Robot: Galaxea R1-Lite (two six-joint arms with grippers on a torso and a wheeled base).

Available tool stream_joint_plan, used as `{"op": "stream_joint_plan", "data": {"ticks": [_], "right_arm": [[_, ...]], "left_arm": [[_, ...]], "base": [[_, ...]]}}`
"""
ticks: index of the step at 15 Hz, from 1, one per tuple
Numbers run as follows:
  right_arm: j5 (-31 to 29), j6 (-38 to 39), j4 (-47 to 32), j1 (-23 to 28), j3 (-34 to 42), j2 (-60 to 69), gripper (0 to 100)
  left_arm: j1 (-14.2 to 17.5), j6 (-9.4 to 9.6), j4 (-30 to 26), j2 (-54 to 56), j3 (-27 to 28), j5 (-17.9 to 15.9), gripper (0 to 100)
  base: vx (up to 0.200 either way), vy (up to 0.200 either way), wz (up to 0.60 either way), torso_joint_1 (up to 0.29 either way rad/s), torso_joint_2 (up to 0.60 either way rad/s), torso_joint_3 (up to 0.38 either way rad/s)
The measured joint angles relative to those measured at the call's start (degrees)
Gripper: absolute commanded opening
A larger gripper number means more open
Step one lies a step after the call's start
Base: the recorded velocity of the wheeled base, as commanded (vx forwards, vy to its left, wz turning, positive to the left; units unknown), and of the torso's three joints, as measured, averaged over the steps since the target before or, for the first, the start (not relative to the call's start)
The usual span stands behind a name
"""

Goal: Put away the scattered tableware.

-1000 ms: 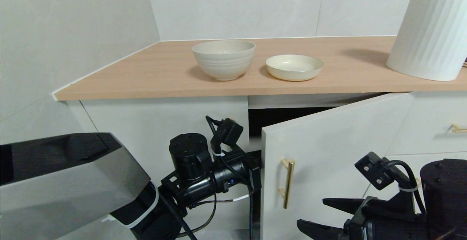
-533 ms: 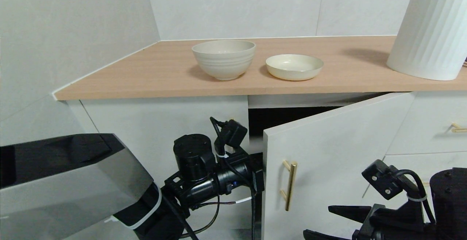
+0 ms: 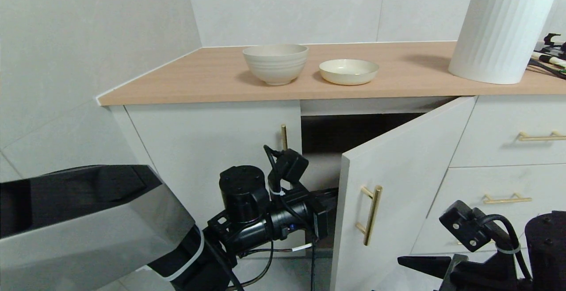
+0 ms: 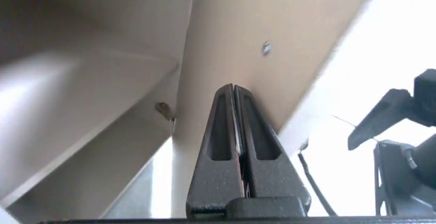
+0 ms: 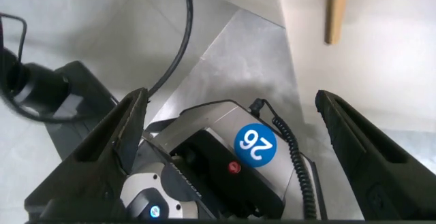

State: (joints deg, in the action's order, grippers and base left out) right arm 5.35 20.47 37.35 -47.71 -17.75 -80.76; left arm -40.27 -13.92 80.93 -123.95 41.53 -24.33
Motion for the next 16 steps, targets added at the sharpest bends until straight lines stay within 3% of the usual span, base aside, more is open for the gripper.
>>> {"op": "stream_joint_plan", "data": {"ticks": [4, 9, 16], "right_arm": [[0.04, 0.0, -0.02, -0.93, 0.52, 0.0, 100], [0.09, -0.05, -0.02, -1.34, 0.67, -0.07, 100], [-0.02, -0.13, -0.02, -1.89, 0.72, -0.11, 100]], "left_arm": [[0.06, -0.06, -0.09, -1.68, 2.26, 0.11, 0], [0.0, -0.2, -0.41, -3.23, 4.79, 0.22, 0], [0.06, -0.22, -0.35, -5.21, 7.78, 0.2, 0]], "base": [[0.0, 0.0, 0.0, 0.0, 0.0, 0.0], [-0.2, 0.0, 0.0, 0.004, 0.0, 0.002], [0.0, 0.0, 0.0, 0.0, 0.0, 0.0]]}}
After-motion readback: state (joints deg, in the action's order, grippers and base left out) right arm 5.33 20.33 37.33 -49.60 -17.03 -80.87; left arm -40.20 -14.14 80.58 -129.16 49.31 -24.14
